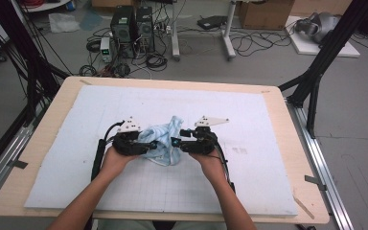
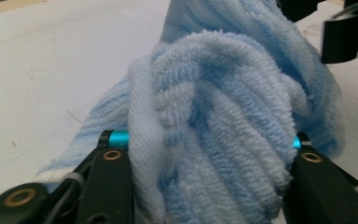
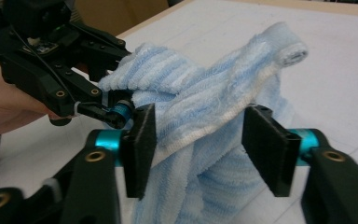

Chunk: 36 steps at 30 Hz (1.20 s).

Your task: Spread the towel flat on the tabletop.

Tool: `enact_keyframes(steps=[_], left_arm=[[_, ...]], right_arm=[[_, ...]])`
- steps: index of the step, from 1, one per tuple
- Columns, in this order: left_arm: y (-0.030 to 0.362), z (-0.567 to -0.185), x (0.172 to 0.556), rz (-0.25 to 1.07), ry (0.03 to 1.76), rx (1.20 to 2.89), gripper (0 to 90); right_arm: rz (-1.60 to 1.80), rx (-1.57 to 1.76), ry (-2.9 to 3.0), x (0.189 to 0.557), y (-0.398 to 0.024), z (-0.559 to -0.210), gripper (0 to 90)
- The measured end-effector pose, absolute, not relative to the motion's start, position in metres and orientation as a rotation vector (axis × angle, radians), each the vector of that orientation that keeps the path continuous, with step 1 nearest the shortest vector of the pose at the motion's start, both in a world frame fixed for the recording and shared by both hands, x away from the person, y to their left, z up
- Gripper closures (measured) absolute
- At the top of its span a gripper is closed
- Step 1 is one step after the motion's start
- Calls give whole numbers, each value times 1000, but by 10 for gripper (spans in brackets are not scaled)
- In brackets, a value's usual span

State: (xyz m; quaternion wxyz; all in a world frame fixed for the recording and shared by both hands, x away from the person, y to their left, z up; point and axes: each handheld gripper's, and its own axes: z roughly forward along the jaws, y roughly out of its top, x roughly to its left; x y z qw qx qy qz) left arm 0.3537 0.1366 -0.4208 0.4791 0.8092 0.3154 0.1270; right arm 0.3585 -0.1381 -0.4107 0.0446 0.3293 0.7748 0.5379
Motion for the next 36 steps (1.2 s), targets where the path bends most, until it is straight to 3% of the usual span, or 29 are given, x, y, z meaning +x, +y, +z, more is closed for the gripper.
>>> enact_keyframes(steps=[7, 13, 15, 19, 20, 21, 23, 24, 25, 26, 29, 30, 34, 36], left_arm=[[139, -421, 354, 315, 773, 1976, 653], [145, -420, 355, 341, 797, 1955, 670], [145, -420, 355, 347, 796, 1952, 678], [146, -419, 355, 348, 797, 1950, 682], [147, -419, 355, 347, 800, 1947, 682], [147, -418, 354, 349, 801, 1947, 682], [147, -418, 354, 349, 805, 1944, 682], [147, -418, 354, 350, 805, 1945, 682], [147, -419, 355, 350, 804, 1944, 682], [147, -419, 355, 346, 805, 1944, 682], [146, -420, 355, 348, 799, 1953, 682], [145, -420, 355, 349, 799, 1952, 682], [148, -418, 355, 351, 805, 1944, 681], [151, -418, 355, 357, 809, 1938, 682]], right_arm=[[1535, 896, 2372, 359, -131, -407, 879], [1448, 936, 2292, 378, -140, -390, 885], [1503, 962, 2302, 383, -142, -388, 849], [1418, 930, 2254, 382, -139, -383, 892], [1495, 1006, 2272, 389, -144, -386, 716], [1495, 1006, 2272, 389, -144, -386, 716], [1608, 1135, 2284, 392, -146, -390, 492], [1640, 1175, 2294, 392, -145, -392, 279], [1640, 1175, 2294, 392, -145, -392, 279], [1668, 1160, 2321, 388, -138, -392, 198], [1639, 1093, 2371, 384, -127, -392, 217], [1584, 1067, 2395, 382, -121, -393, 292], [1443, 997, 2425, 383, -115, -396, 774], [1417, 992, 2369, 386, -119, -393, 812]])
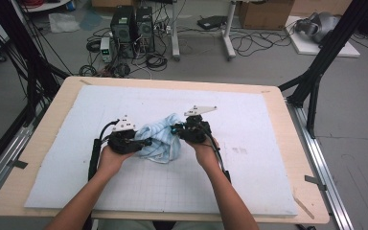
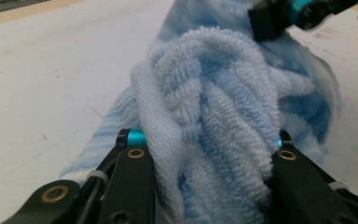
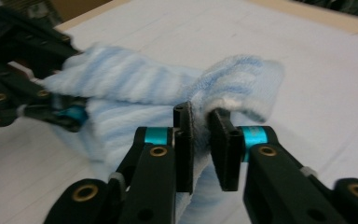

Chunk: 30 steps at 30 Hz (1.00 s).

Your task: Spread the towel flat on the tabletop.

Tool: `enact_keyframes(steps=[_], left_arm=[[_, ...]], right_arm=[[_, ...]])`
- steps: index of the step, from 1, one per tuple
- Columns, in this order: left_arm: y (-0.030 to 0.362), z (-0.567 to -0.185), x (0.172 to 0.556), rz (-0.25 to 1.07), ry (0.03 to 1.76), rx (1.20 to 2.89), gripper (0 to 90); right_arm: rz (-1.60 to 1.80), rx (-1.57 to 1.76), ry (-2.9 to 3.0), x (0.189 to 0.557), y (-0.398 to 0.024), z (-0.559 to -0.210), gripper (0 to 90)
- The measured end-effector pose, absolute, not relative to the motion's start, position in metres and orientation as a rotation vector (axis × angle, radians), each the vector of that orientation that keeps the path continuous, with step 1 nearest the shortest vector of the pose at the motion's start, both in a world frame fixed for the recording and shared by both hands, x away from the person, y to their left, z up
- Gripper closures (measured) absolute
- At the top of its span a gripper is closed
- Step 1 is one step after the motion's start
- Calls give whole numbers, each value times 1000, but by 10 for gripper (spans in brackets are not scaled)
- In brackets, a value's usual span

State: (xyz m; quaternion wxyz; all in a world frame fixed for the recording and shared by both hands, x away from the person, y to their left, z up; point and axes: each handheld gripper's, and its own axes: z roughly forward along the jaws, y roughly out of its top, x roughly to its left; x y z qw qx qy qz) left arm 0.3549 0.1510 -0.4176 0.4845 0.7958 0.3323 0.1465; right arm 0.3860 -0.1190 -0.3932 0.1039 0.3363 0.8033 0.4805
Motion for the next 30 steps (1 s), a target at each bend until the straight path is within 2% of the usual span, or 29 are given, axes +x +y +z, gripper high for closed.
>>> enact_keyframes(steps=[6, 9, 15, 21, 23, 25, 27, 28, 30], left_arm=[[155, -417, 356, 360, 815, 1918, 685], [157, -417, 358, 384, 823, 1915, 696], [170, -419, 363, 428, 953, 1892, 571], [186, -417, 365, 494, 1044, 1853, 463], [193, -417, 365, 485, 1054, 1833, 456], [197, -417, 365, 476, 1052, 1818, 453], [198, -417, 366, 469, 1043, 1811, 476], [198, -417, 367, 464, 1029, 1809, 517], [196, -418, 369, 473, 999, 1817, 704]], right_arm=[[1315, 1101, 2252, 406, -141, -391, 816], [1179, 1093, 2223, 420, -138, -388, 814], [1057, 1094, 2126, 436, -133, -385, 802], [1121, 1220, 2050, 441, -139, -386, 569], [1207, 1236, 2044, 436, -145, -384, 492], [1259, 1233, 2064, 429, -149, -382, 454], [1299, 1209, 2086, 417, -152, -384, 429], [1313, 1198, 2099, 413, -153, -385, 416], [1368, 1174, 2154, 403, -154, -390, 398]])
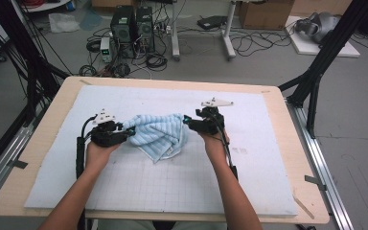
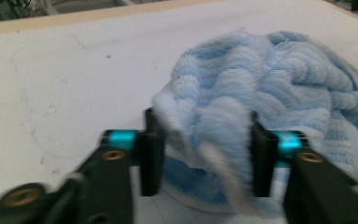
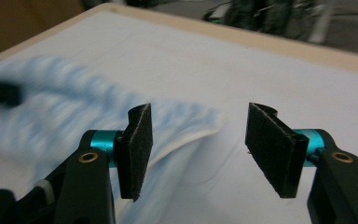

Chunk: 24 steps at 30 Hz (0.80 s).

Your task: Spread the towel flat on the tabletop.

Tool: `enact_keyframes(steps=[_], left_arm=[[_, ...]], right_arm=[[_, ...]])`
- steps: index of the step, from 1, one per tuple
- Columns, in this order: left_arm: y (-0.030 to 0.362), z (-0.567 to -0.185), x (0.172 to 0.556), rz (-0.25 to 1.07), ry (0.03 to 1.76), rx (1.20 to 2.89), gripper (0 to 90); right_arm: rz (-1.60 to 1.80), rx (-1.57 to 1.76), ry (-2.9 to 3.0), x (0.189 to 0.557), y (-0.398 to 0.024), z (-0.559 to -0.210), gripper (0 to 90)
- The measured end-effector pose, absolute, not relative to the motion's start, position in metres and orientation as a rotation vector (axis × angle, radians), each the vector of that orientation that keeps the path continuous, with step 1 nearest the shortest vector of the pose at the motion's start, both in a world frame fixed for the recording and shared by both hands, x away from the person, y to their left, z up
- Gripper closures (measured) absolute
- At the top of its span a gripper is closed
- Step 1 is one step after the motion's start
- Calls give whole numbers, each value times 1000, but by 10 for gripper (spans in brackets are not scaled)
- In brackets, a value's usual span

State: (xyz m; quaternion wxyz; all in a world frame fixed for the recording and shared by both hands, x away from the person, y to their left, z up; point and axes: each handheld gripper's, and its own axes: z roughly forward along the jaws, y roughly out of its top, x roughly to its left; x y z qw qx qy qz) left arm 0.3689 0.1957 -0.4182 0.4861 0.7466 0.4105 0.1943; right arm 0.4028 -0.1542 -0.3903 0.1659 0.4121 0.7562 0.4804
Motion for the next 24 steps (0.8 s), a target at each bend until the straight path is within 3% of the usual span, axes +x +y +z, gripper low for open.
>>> enact_keyframes(steps=[1, 5, 7, 9, 11, 19, 24], left_arm=[[195, -418, 370, 478, 1001, 1824, 796], [191, -416, 377, 495, 1009, 1817, 811], [194, -412, 380, 512, 1014, 1795, 808], [198, -408, 383, 531, 1024, 1782, 808], [202, -405, 388, 528, 1036, 1778, 808], [199, -408, 402, 596, 1039, 1780, 808], [208, -417, 410, 611, 1115, 1755, 807]], right_arm=[[1379, 1162, 2192, 397, -153, -394, 393], [1374, 1122, 2301, 385, -142, -408, 415], [1348, 1104, 2364, 384, -134, -416, 544], [1167, 1052, 2399, 384, -127, -422, 779], [1107, 1028, 2376, 386, -128, -424, 823], [950, 971, 2213, 402, -125, -414, 834], [930, 1074, 2096, 420, -127, -410, 744]])
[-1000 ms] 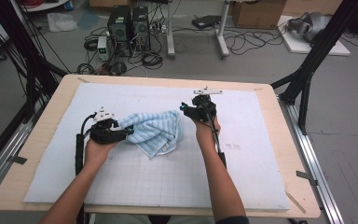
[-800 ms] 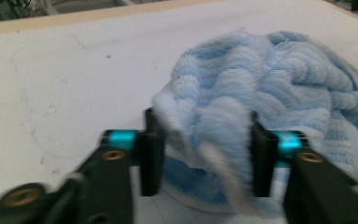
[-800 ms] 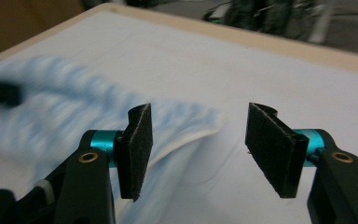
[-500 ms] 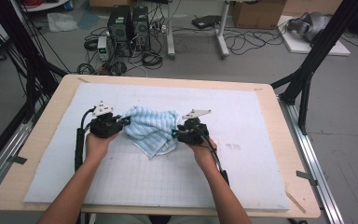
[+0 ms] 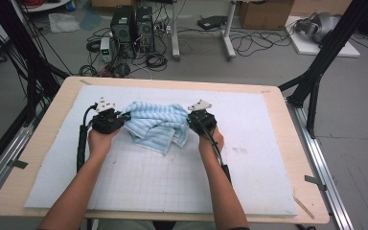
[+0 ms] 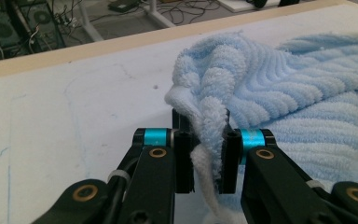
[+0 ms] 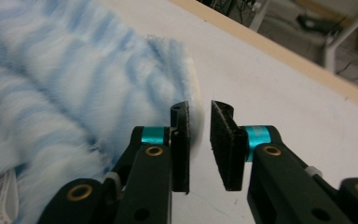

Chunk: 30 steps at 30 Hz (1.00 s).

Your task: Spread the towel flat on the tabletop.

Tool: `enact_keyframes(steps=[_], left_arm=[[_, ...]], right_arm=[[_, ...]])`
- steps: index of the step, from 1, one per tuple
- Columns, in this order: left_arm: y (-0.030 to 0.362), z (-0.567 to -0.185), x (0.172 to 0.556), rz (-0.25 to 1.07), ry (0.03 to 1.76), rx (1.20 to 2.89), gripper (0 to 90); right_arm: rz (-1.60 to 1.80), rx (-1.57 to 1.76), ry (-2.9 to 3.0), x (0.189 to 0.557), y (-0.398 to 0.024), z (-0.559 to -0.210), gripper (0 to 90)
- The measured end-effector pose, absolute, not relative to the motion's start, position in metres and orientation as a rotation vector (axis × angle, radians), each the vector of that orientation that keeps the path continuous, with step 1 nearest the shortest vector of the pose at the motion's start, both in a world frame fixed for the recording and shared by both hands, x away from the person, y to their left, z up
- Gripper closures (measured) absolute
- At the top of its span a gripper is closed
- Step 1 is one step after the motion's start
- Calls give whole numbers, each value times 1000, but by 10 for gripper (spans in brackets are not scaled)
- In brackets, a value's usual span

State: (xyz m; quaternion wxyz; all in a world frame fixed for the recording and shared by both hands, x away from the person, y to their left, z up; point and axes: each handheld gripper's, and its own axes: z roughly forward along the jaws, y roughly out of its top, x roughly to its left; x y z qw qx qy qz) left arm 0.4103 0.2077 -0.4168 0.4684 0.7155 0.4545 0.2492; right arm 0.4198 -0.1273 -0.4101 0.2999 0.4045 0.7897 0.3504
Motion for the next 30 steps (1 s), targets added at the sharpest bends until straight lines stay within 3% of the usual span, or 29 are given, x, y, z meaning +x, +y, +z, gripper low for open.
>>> enact_keyframes(steps=[5, 8, 11, 13, 15, 20, 21, 23, 26, 28, 30], left_arm=[[225, -423, 416, 587, 1189, 1698, 779], [230, -423, 417, 554, 1226, 1651, 563], [231, -421, 412, 557, 1208, 1661, 467], [232, -420, 407, 556, 1178, 1668, 455], [233, -419, 400, 564, 1147, 1682, 441], [239, -417, 391, 564, 1102, 1697, 429], [240, -417, 392, 558, 1101, 1698, 429], [243, -418, 393, 560, 1106, 1699, 429], [245, -419, 394, 557, 1110, 1686, 430], [246, -419, 394, 560, 1110, 1682, 433], [248, -419, 394, 564, 1117, 1683, 441]], right_arm=[[1204, 1127, 2089, 412, -139, -402, 586], [1330, 1115, 2088, 402, -143, -396, 474], [1416, 1077, 2103, 389, -146, -390, 411], [1395, 1034, 2132, 380, -146, -389, 343], [1324, 1066, 2166, 375, -145, -395, 152], [1292, 1086, 2253, 368, -145, -416, 115], [1278, 1104, 2273, 367, -143, -422, 137], [1277, 1116, 2314, 365, -141, -429, 341], [1289, 1183, 2352, 365, -138, -440, 558], [1248, 1147, 2405, 365, -135, -443, 810], [1256, 1103, 2417, 363, -136, -442, 870]])
